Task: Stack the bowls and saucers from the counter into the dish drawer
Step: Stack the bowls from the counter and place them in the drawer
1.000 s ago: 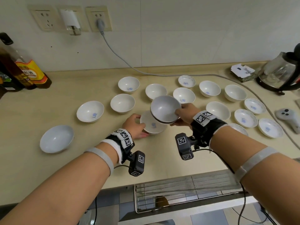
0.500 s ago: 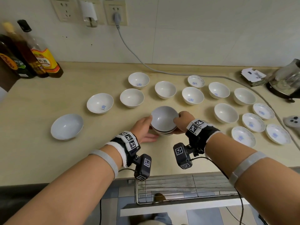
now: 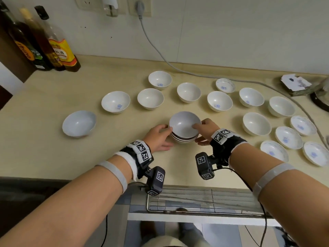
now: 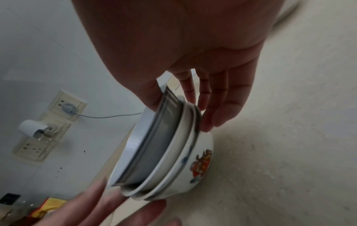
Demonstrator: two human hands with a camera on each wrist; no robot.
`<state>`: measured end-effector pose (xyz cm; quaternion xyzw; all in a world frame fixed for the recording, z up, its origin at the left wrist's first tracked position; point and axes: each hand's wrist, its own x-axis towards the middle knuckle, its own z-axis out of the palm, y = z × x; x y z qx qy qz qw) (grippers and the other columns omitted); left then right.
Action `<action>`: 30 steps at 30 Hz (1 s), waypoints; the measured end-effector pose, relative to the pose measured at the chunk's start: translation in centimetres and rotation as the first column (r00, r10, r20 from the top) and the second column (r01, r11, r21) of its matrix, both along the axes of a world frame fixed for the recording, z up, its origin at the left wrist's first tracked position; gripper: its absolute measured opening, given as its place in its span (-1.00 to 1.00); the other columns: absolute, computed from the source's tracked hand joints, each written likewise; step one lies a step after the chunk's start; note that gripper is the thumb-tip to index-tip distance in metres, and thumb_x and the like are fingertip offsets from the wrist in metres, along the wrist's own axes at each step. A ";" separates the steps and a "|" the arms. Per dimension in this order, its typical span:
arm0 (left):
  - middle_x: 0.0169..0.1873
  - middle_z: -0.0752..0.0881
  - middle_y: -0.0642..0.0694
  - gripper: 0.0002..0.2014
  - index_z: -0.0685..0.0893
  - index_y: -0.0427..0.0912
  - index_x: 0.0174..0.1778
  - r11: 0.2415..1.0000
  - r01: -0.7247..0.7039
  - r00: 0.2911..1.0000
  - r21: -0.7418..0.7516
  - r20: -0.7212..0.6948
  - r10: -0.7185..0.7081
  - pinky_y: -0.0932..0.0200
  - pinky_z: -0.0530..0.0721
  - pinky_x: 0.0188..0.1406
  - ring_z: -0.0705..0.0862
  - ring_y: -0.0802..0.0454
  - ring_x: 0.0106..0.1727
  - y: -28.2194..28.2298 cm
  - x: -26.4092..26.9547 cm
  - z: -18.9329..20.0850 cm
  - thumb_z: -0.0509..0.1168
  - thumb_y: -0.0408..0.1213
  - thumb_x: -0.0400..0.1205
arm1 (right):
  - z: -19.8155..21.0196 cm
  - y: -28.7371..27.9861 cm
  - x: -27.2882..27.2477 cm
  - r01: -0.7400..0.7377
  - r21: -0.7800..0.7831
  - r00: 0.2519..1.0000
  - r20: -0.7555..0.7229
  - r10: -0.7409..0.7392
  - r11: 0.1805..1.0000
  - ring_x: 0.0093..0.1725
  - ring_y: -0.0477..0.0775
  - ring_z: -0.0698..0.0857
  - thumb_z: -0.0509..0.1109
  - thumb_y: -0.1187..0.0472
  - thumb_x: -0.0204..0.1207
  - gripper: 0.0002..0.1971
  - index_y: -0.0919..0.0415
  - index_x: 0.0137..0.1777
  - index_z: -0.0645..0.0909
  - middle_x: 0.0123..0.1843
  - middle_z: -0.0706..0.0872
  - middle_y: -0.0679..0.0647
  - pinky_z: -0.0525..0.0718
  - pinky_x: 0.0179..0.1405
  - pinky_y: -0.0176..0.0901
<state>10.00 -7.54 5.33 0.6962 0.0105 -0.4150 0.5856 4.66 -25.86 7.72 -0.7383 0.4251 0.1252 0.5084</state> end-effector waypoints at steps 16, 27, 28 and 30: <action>0.50 0.63 -0.05 -0.59 0.69 -0.03 0.44 0.620 0.416 0.854 0.666 -0.052 -0.517 0.21 0.40 0.51 0.55 -0.05 0.54 3.1 -18.3 -7.1 0.20 0.02 0.73 | -1.8 -3.1 -0.7 -0.173 0.345 0.984 0.108 0.144 0.923 0.00 0.48 0.79 0.22 0.38 0.58 -0.67 0.31 0.34 0.38 0.00 0.61 0.29 0.79 0.12 0.29; 0.37 0.71 0.00 -0.57 0.75 0.20 0.26 0.428 0.212 0.871 0.879 0.029 -0.491 -0.08 0.09 0.66 0.49 -0.17 0.50 2.6 -22.6 -9.6 0.03 0.12 0.69 | -0.6 -3.3 -2.4 -0.249 0.349 0.968 0.112 0.224 0.903 -0.03 0.43 0.81 0.22 0.46 0.57 -0.67 0.38 0.33 0.39 0.09 0.67 0.36 0.84 -0.06 0.17; 0.33 0.73 0.01 -0.59 0.76 0.20 0.22 0.443 0.194 0.879 0.875 0.045 -0.475 -0.08 0.06 0.67 0.48 -0.15 0.50 2.8 -22.9 -9.7 0.04 0.13 0.69 | -0.4 -3.2 -2.8 -0.242 0.384 0.970 0.121 0.211 0.891 -0.03 0.43 0.81 0.21 0.47 0.57 -0.70 0.36 0.29 0.36 0.06 0.66 0.34 0.85 -0.11 0.16; 0.25 0.76 0.03 -0.62 0.78 0.21 0.14 0.463 0.171 0.892 0.870 0.064 -0.448 -0.08 0.05 0.69 0.48 -0.14 0.49 3.1 -23.5 -9.7 0.07 0.14 0.68 | -0.1 -2.7 -3.8 -0.262 0.446 0.965 0.152 0.216 0.856 0.02 0.41 0.81 0.19 0.49 0.57 -0.70 0.33 0.29 0.35 0.09 0.63 0.31 0.88 -0.20 0.12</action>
